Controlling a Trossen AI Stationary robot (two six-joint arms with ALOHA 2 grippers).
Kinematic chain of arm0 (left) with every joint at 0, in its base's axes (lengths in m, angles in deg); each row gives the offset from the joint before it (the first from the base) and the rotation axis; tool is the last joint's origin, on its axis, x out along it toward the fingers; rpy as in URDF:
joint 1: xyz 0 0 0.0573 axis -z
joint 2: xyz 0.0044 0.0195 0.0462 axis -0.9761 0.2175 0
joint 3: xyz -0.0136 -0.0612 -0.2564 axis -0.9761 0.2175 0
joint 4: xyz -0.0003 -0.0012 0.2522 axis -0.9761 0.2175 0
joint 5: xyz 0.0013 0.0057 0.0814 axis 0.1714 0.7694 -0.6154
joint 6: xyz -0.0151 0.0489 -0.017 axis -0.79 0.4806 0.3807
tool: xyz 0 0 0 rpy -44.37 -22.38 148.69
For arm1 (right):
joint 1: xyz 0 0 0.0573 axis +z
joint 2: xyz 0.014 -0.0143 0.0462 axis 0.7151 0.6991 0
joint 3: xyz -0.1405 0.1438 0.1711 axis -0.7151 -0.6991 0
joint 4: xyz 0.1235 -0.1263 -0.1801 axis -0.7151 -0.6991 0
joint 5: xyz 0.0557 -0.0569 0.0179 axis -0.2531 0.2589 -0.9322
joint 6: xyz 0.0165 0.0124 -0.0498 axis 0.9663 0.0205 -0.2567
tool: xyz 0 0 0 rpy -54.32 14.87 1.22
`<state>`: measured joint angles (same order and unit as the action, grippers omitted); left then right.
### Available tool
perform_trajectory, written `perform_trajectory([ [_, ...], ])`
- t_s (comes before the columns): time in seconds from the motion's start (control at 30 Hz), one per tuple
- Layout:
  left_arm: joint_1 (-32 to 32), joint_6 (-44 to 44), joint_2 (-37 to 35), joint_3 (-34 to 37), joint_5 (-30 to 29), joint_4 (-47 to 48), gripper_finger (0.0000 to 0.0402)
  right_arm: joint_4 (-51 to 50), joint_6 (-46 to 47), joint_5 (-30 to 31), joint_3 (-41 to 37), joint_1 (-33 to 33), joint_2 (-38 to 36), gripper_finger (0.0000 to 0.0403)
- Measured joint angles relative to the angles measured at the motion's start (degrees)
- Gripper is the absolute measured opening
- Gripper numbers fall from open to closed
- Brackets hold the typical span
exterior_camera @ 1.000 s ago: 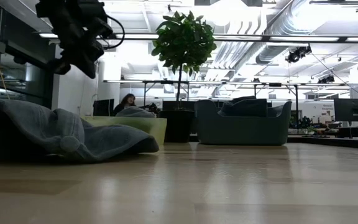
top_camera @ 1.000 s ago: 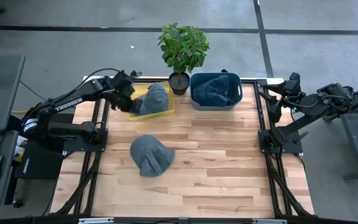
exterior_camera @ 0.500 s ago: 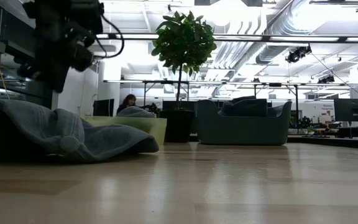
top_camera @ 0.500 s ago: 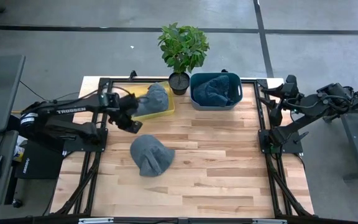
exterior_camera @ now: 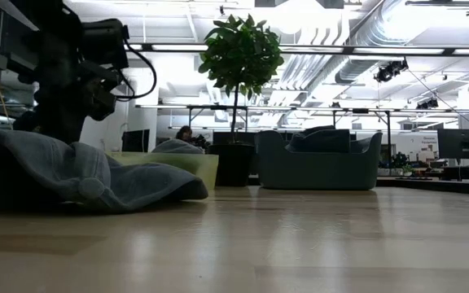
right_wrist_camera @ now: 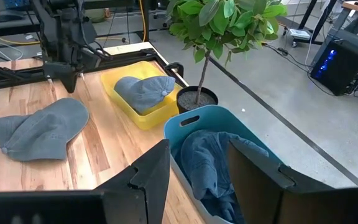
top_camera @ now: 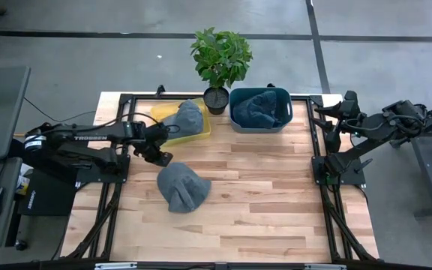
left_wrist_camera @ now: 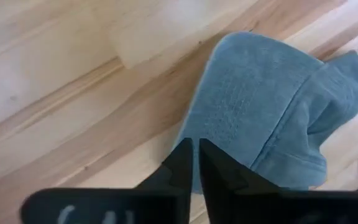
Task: Pick & Place hat
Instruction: Put the gray cap into the yellow bin
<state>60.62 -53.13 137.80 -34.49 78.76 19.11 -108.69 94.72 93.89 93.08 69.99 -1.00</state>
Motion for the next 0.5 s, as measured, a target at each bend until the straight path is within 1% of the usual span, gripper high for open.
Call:
perform_trajectory([
  [0.07,0.0,1.3,0.0,0.8,0.7,-1.6,0.0044,0.0,0.0,0.0,0.0,0.0,0.0,0.0154],
  [0.13,0.0,1.4,0.0,1.4,0.8,-2.6,0.0074,0.0,0.0,0.0,0.0,0.0,0.0,0.0154],
  [0.37,0.0,5.5,0.0,2.0,1.8,-5.2,0.0198,0.0,0.5,0.0,0.0,0.0,0.0,0.0154],
  [0.43,0.0,7.0,0.3,2.0,1.1,-4.8,0.0226,0.1,0.5,0.0,0.0,0.0,0.0,0.0154],
  [0.5,0.0,7.9,1.2,2.0,0.4,-4.7,0.0244,0.1,0.5,0.0,0.0,0.0,0.0,0.0154],
])
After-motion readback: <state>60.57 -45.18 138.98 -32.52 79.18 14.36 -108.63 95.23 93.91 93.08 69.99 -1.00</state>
